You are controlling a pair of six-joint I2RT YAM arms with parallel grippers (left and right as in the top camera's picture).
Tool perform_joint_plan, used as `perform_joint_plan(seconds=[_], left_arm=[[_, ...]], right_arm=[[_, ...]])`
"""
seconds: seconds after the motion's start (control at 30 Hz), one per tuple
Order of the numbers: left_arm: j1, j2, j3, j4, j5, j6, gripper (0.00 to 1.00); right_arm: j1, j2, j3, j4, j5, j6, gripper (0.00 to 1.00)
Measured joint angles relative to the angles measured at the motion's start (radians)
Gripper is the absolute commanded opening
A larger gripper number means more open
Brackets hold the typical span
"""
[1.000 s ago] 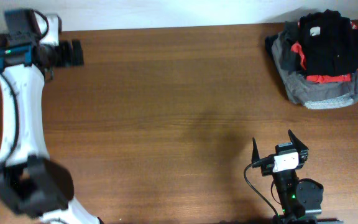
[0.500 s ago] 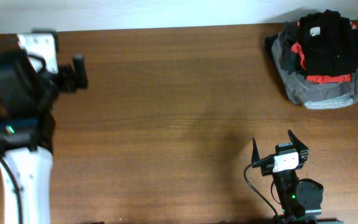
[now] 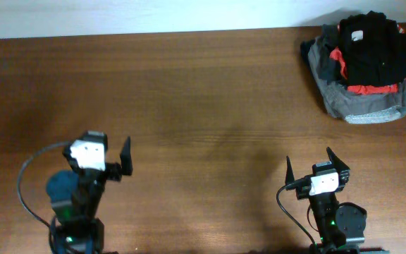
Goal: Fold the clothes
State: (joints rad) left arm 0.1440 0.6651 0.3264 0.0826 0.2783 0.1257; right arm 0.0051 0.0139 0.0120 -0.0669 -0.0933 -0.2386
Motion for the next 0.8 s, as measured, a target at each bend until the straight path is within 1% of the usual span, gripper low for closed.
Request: perform_joint_plan(seconds=[0.13, 0.5, 0.67, 0.77, 0.8], left_arm=[[0.0, -0.084, -0.104, 0.027, 0.003, 0.0, 0.99], [-0.014, -0.339, -0.293, 0.032, -0.006, 0.0, 0.99], [-0.02, -0.437, -0.31, -0.039, -0.02, 0.001, 0.99], [-0.021, -0.5, -0.31, -0.138, -0.025, 0.0, 0.99], [-0.021, -0.509, -0.312, -0.142, -0.028, 0.001, 0.99]], right_arm=[[0.0, 0.0, 0.0, 0.0, 0.0, -0.001, 0.99], [0.0, 0.0, 0.0, 0.0, 0.0, 0.0, 0.99], [0.0, 0.0, 0.0, 0.0, 0.0, -0.001, 0.99], [0.0, 0.0, 0.0, 0.0, 0.0, 0.0, 0.99], [0.0, 0.0, 0.0, 0.0, 0.0, 0.0, 0.99]])
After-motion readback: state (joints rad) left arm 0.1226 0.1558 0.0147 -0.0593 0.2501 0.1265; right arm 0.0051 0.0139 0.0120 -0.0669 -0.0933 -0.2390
